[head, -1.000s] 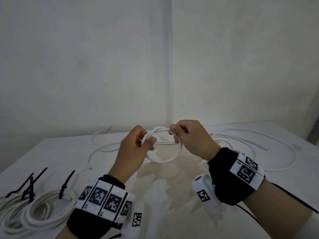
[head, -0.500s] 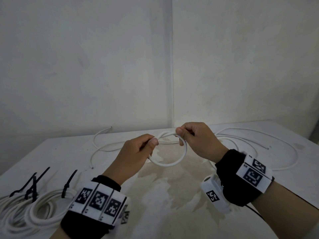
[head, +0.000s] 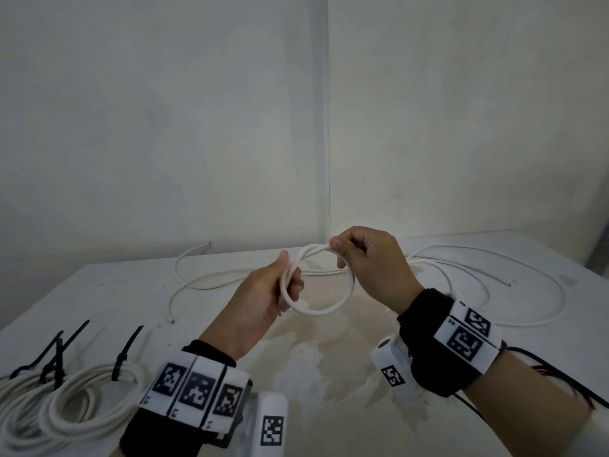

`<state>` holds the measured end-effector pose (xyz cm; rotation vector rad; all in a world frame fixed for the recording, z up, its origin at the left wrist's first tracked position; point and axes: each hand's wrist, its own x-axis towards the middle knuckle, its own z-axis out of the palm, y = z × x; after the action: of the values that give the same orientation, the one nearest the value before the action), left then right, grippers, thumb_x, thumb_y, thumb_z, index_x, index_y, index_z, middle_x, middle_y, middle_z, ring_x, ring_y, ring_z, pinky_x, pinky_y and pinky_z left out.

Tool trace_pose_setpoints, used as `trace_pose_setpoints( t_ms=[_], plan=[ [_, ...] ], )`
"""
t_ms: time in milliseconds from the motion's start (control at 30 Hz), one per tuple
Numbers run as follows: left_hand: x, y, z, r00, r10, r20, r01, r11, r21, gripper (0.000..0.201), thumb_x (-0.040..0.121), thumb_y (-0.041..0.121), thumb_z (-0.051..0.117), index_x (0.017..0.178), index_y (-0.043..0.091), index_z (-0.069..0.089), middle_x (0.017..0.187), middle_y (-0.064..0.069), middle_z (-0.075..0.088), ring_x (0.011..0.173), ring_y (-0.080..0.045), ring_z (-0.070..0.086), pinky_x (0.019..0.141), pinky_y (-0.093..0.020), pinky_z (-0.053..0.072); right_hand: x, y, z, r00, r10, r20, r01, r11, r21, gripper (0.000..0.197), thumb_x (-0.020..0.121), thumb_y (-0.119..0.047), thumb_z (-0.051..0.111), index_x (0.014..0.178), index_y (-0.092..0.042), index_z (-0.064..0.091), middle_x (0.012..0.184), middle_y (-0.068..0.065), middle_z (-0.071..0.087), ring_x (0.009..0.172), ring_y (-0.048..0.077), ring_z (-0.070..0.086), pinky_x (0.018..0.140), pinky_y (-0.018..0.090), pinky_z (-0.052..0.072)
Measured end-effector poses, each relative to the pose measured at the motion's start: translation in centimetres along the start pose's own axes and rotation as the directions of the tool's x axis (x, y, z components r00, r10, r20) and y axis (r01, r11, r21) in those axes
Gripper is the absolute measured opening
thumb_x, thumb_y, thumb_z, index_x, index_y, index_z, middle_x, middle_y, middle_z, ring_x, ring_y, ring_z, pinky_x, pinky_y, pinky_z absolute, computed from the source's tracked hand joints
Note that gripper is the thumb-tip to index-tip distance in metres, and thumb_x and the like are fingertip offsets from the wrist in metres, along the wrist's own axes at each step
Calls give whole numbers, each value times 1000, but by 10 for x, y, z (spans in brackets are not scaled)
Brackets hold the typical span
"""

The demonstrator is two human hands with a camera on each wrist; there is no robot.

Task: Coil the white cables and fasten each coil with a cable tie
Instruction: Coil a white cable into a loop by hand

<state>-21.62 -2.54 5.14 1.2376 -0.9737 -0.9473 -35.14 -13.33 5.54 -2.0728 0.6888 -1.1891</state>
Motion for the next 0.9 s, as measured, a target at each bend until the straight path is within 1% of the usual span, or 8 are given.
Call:
trace_pose_setpoints(
  t_ms=[67, 233, 333, 433, 500, 700, 800, 900],
  plan=[
    [0, 6, -4, 994, -72, 84, 78, 995, -70, 47, 99, 26, 30, 70, 5, 61, 56, -1, 58, 53, -10, 47, 52, -20, 35, 1, 3, 0, 1000, 0, -12, -1, 1000, -20, 31, 89, -23, 58, 60, -31, 52, 55, -10, 57, 47, -4, 49, 50, 10, 35],
    [-1, 5, -11, 993, -28, 115, 6, 982, 189, 36, 99, 20, 32, 77, 10, 59, 61, 8, 60, 61, -10, 42, 56, -16, 36, 3, 6, -1, 1000, -10, -26, 10, 1000, -16, 29, 89, -23, 58, 62, -31, 53, 57, -8, 58, 47, -4, 49, 49, 9, 33],
    [1, 4, -4, 1000, 1, 4, -1, 997, 77, 37, 100, 21, 31, 75, 10, 55, 57, 7, 62, 63, -11, 53, 63, -17, 47, 4, 6, 1, 999, -25, -49, 25, 1000, 15, 28, 89, -22, 58, 63, -28, 54, 56, -7, 57, 47, -4, 49, 49, 8, 34],
    [1, 4, -1, 1000, -22, 4, 22, 994, -111, 36, 100, 23, 30, 77, 8, 53, 53, 4, 56, 58, -13, 61, 67, -27, 57, 3, 5, 3, 998, -23, -50, 24, 999, 30, 28, 89, -22, 58, 62, -28, 53, 56, -8, 56, 49, -3, 50, 51, 9, 35],
    [1, 5, -1, 1000, -19, 21, 21, 992, -124, 34, 100, 24, 30, 77, 8, 51, 49, 5, 46, 49, -10, 58, 65, -30, 57, 2, 6, 3, 999, -20, -40, 21, 999, 28, 27, 88, -24, 59, 63, -30, 54, 57, -8, 57, 52, 1, 49, 53, 10, 37],
    [4, 3, -3, 995, 41, -92, -53, 989, -137, 35, 101, 22, 29, 74, 10, 47, 43, 9, 35, 38, -4, 36, 50, -17, 48, 0, 14, -2, 995, -31, 98, 28, 999, 36, 20, 92, -20, 53, 73, -20, 60, 59, -7, 58, 55, 2, 48, 57, 12, 38],
    [9, 8, -16, 979, 71, -189, -111, 971, -210, 36, 101, 22, 29, 72, 11, 47, 41, 10, 34, 35, -2, 33, 43, -15, 42, 0, 28, -7, 984, -32, 177, 58, 988, -144, 24, 96, -27, 46, 82, -17, 62, 57, -7, 51, 53, 5, 44, 56, 15, 35],
    [10, 12, -32, 958, 86, -273, -155, 958, -241, 37, 101, 23, 28, 71, 11, 46, 40, 11, 34, 34, -2, 31, 41, -14, 39, 4, 47, -16, 976, -141, 166, 198, 890, -410, 44, 89, -45, 37, 87, -11, 66, 56, -16, 45, 59, 17, 47, 66, 32, 36]
  ],
)
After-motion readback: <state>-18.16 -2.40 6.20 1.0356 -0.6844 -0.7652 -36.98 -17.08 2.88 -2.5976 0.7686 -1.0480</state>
